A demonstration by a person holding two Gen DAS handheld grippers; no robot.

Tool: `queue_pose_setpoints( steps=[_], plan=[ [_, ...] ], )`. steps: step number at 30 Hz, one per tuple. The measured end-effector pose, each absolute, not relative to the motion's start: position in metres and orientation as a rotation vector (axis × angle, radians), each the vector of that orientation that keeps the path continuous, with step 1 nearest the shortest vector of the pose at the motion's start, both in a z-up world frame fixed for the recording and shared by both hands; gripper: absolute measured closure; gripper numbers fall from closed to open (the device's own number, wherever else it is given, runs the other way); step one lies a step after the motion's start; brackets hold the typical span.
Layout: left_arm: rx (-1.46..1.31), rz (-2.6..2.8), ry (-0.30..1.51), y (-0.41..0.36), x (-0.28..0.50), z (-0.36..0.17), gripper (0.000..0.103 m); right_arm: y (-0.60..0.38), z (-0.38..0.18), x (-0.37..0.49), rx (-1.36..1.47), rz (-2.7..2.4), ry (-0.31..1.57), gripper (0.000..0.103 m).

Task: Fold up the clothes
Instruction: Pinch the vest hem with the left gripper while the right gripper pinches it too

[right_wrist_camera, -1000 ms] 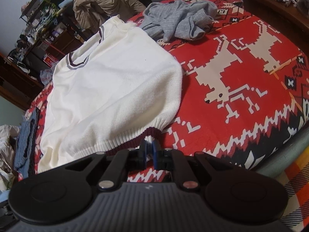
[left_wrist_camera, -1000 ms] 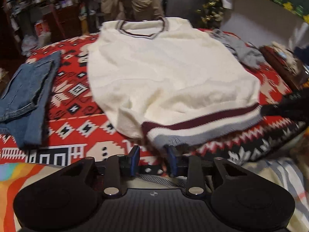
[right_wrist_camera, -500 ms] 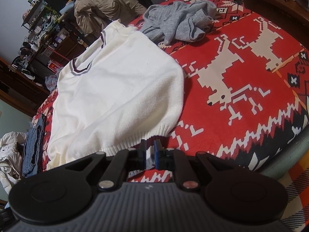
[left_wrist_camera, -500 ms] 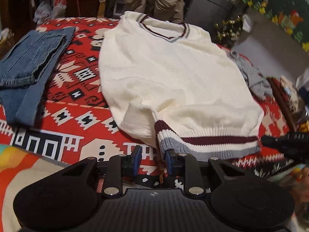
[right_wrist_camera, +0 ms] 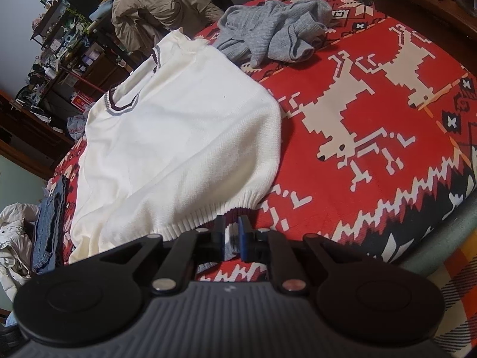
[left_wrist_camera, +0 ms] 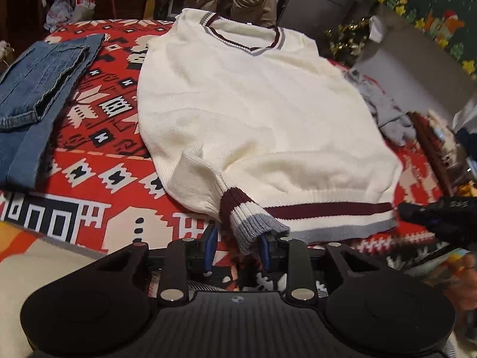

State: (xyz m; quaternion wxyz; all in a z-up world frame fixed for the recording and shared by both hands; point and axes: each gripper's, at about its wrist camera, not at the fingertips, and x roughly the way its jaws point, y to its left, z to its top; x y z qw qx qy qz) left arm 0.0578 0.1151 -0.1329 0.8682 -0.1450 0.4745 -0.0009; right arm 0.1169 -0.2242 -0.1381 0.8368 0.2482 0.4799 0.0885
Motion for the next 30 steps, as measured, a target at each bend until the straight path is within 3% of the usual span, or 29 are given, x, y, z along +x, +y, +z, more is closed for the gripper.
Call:
queue_pose_setpoints(
  steps=[5,7,12,14,22,26,30],
  plan=[
    [-0.324,0.028,1.008,0.115,0.071,-0.142,0.075,-0.232,-0.134,0.113,0.567,0.196,0.998,0.091],
    [-0.322,0.064,0.988,0.116,0.077,-0.138,0.098,-0.234,-0.133,0.109,0.571,0.201,1.003,0.09],
    [-0.362,0.08,0.868,0.13,0.087,-0.106,0.099,-0.227,-0.132,0.103,0.477,0.21,1.037,0.083],
    [-0.368,0.063,0.851,0.135,0.094,-0.098,0.099,-0.222,-0.13,0.102,0.442,0.232,1.038,0.074],
    [-0.211,0.008,0.7,0.132,0.12,-0.076,0.099,-0.187,-0.12,0.095,0.214,0.266,1.014,0.066],
    [-0.256,-0.077,0.652,0.133,0.133,-0.066,0.099,-0.162,-0.113,0.089,0.101,0.307,0.966,0.051],
    [-0.342,-0.132,0.65,0.144,0.149,-0.071,0.099,-0.127,-0.115,0.084,-0.063,0.322,0.932,0.05]
  ],
)
